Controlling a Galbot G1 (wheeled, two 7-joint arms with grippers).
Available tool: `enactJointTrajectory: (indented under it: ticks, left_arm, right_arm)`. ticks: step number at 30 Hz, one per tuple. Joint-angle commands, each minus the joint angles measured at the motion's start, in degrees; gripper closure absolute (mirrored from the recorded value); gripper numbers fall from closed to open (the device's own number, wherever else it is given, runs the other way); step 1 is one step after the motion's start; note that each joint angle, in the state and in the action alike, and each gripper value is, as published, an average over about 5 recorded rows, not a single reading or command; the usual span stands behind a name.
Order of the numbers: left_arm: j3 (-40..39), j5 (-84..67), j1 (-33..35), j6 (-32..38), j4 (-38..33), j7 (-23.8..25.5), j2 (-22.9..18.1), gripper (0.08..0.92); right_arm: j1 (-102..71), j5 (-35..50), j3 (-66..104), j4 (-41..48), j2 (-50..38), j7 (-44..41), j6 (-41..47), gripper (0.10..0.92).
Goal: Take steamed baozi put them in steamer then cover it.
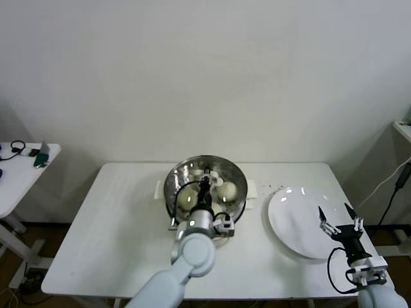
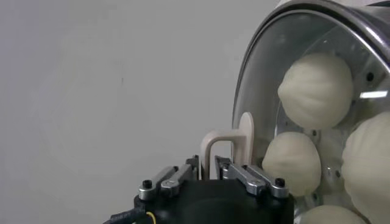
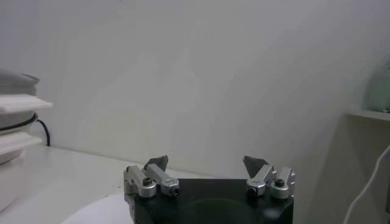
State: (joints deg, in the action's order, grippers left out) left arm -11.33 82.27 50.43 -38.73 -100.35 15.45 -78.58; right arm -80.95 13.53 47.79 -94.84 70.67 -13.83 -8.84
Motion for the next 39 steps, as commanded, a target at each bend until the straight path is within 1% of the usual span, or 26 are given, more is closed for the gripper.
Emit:
enactJointTrajectory:
  ticks: [1,5,9,16,19,22,25,27,29,32,34,37,39]
  left_arm:
    - [0.01,-2.29,0.74,-0.71,-4.54,0.08,1.65,0.675]
    - [0.04,-4.23,1.44,-1.44,-8.92,0.83,3.53,0.562]
    - [0.5,-5.77,3.29,-1.91,-13.02,1.47,5.6,0.45]
    - [3.59,-8.48,9.7,-1.32,-19.96,1.52,9.57,0.245]
    - [5.02,-11.08,12.54,-1.21,-22.99,1.06,11.69,0.192]
    - [7.64,-14.13,14.99,-0.47,-25.32,-0.85,13.33,0.179]
    - [12.01,-20.21,16.98,2.64,-26.68,-6.47,14.53,0.177]
    - [16.16,-27.58,18.24,6.19,-26.95,-11.17,15.21,0.177]
    - [20.49,-35.99,19.56,9.42,-26.92,-14.34,15.7,0.177]
    - [28.88,-49.63,22.76,15.23,-26.36,-18.54,15.15,0.177]
    - [35.09,-57.69,26.01,21.21,-25.08,-20.75,14.19,0.177]
    - [42.33,-67.55,30.82,29.71,-21.89,-21.91,12.68,0.177]
    - [46.03,-73.3,33.56,34.05,-19.27,-22.01,11.18,0.177]
  right_arm:
    - [-0.04,0.9,0.18,-0.32,-0.2,-0.08,1.21,0.203]
    - [0.31,2.34,0.12,-0.34,-0.38,0.13,2.24,0.203]
    - [0.56,2.05,-0.1,-0.42,-0.56,0.18,2.99,0.203]
    - [0.78,1.13,-0.37,-0.28,-0.89,0.15,3.47,0.203]
    - [1.02,0.7,-0.5,-0.13,-1.15,0.2,3.64,0.203]
    - [1.26,0.35,-0.73,-0.04,-1.37,0.24,3.68,0.203]
    - [1.16,0.31,-1.05,-0.22,-1.64,0.18,3.56,0.203]
    - [0.92,0.37,-1.19,-0.38,-1.88,0.03,3.43,0.203]
    - [0.67,0.45,-1.21,-0.42,-2.06,-0.16,3.23,0.203]
    - [0.25,0.8,-1.28,-0.52,-2.2,-0.49,2.88,0.203]
    - [-0.19,1.29,-1.43,-0.75,-2.32,-0.78,2.67,0.203]
    - [-0.82,2.3,-1.92,-1.22,-2.63,-1.12,2.54,0.203]
    - [-1.1,2.91,-2.42,-1.54,-2.85,-1.21,2.5,0.203]
